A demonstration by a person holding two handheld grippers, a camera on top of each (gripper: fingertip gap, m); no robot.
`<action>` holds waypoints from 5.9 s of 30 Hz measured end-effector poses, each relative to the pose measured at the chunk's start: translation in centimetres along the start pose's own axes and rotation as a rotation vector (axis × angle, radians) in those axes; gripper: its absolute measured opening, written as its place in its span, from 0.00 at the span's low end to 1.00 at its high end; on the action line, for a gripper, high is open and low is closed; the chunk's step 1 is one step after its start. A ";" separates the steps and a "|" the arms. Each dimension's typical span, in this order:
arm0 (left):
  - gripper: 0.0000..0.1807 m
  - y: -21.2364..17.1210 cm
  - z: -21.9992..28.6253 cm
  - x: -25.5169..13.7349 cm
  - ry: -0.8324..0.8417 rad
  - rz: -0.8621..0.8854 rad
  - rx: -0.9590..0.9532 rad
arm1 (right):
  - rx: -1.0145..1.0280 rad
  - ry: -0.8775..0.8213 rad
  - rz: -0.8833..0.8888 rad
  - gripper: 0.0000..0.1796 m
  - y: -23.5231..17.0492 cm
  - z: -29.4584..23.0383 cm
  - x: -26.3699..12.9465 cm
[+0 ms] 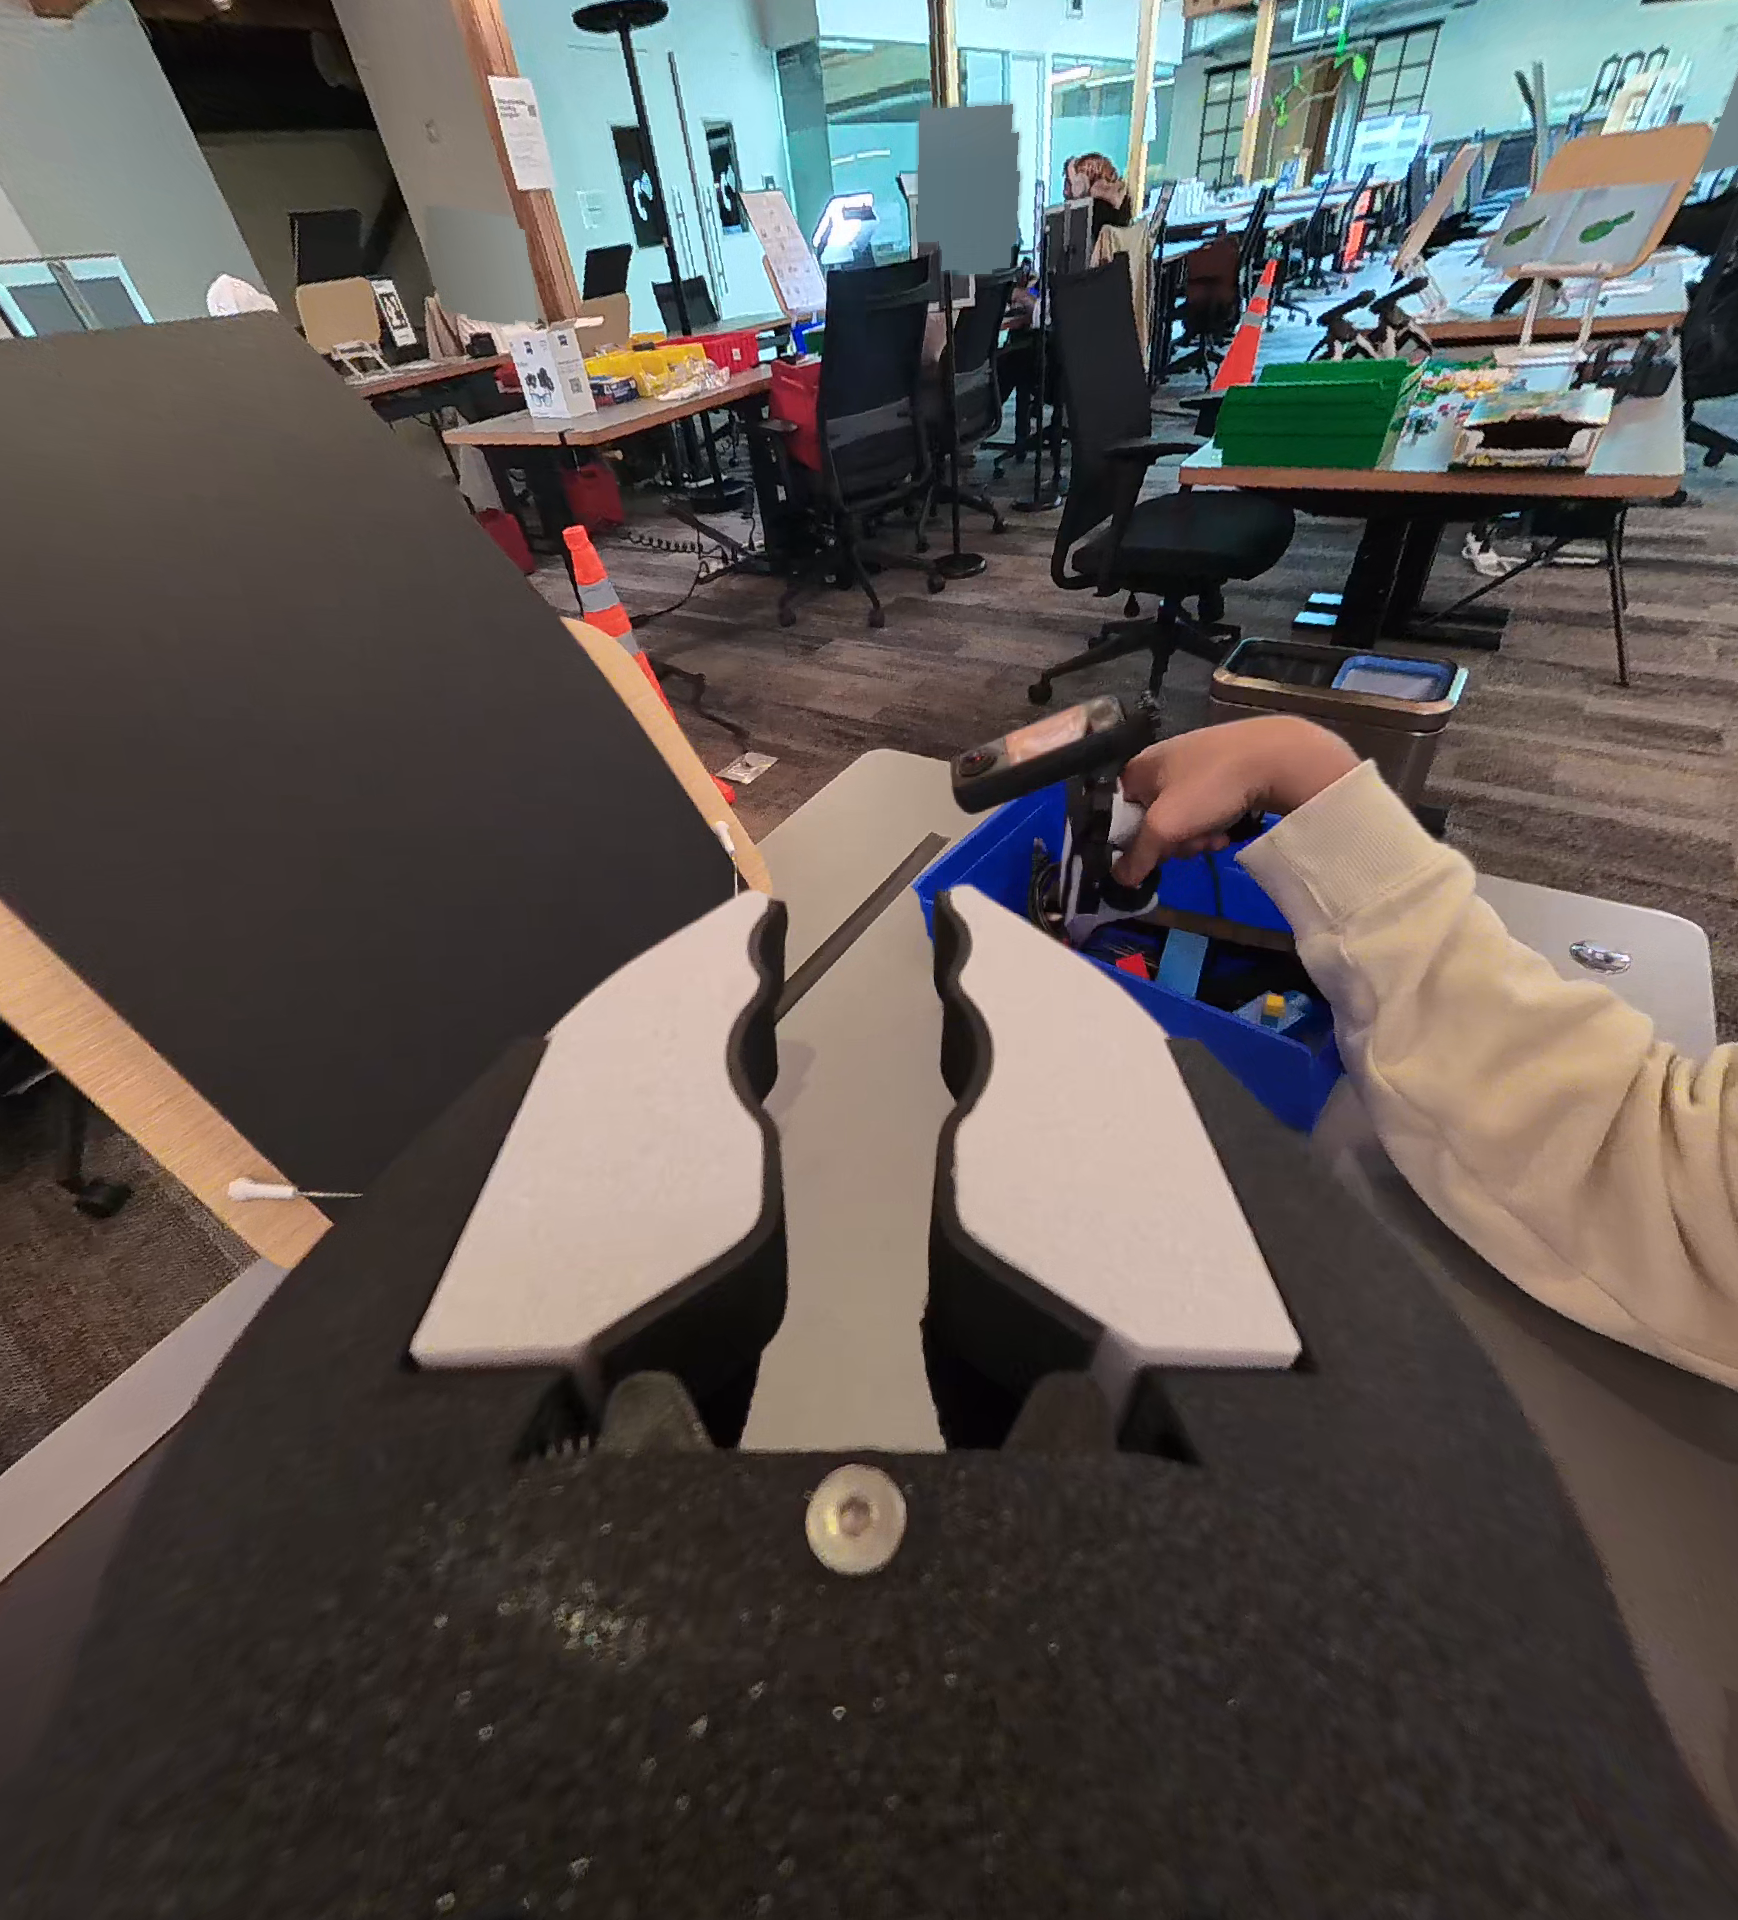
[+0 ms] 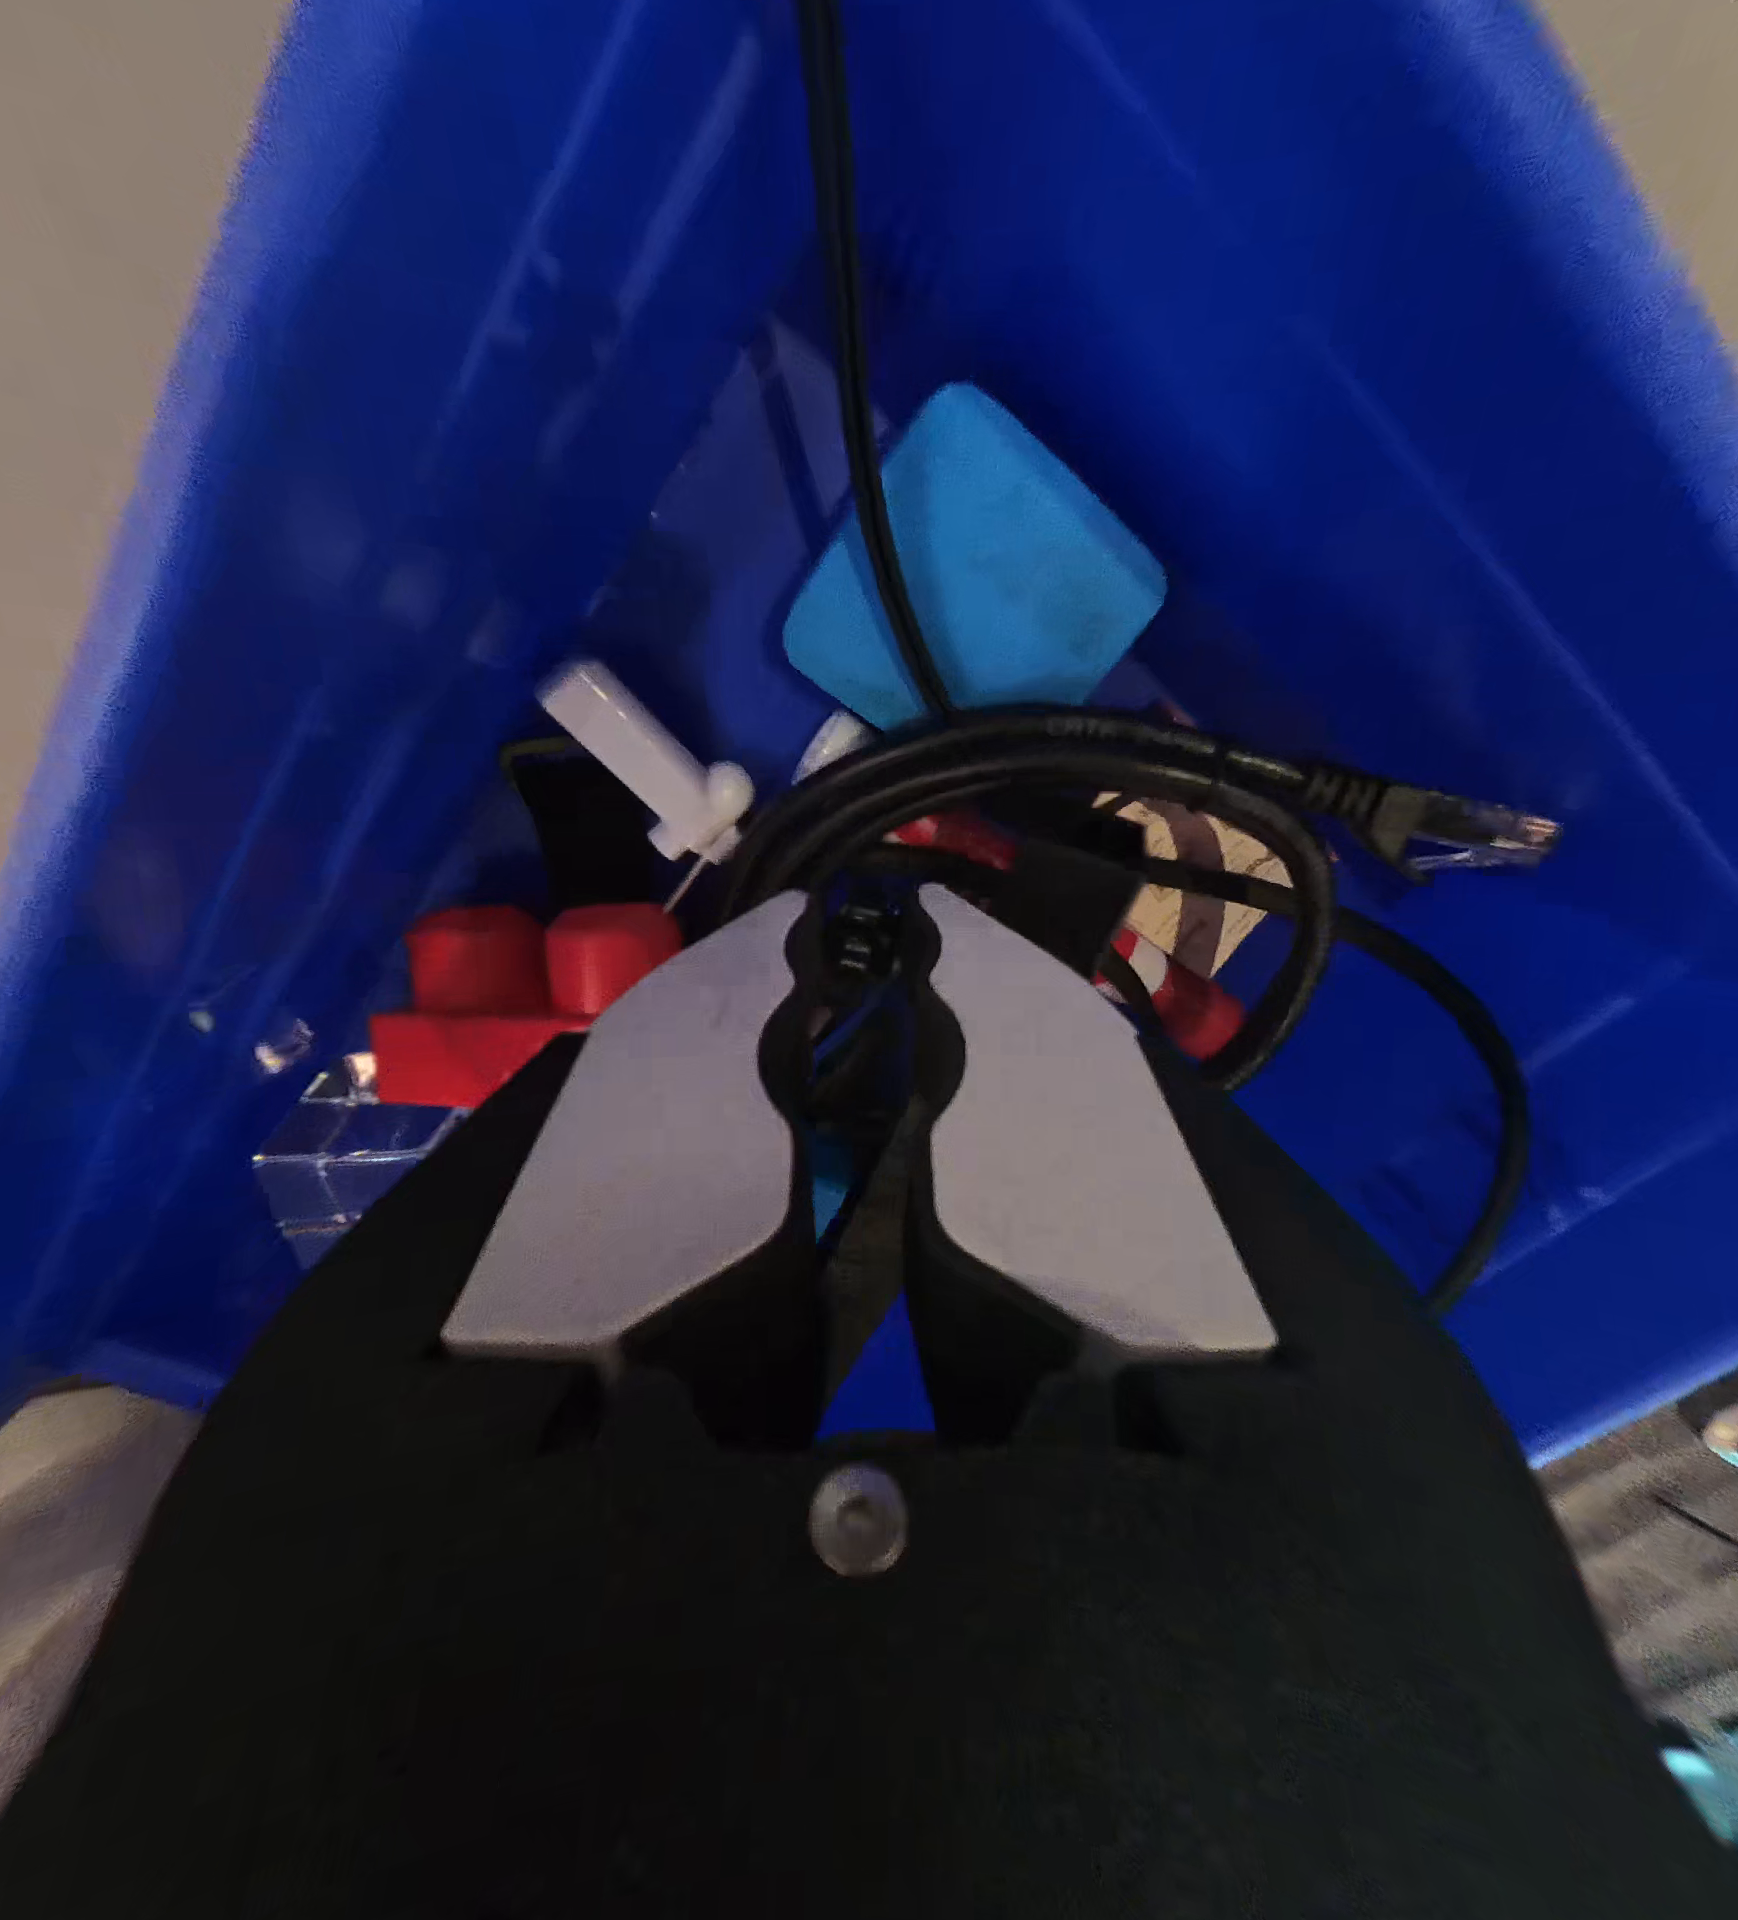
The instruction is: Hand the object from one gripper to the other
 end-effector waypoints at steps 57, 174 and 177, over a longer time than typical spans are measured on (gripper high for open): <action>0.28 -32.9 -5.7 -19.4 0.631 -1.129 -0.602 | -0.260 0.620 1.463 0.22 9.7 -31.1 -6.0; 0.29 -5.8 -5.4 9.4 -0.236 -0.096 -0.424 | -0.885 -0.601 1.134 0.16 13.7 -23.8 -24.2; 0.27 -4.7 -4.0 9.4 -0.143 -0.105 -0.289 | -0.939 -0.791 1.090 0.16 13.8 -24.5 -24.7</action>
Point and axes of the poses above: each gripper's, where its closed fingertips meet, x out along the fingers, y out of its top, z = x × y across the jaws, the point moved 2 cm from there along -x, back along the fingers, and after that the axes turned 3 degrees about x, right-handed, at the moved point
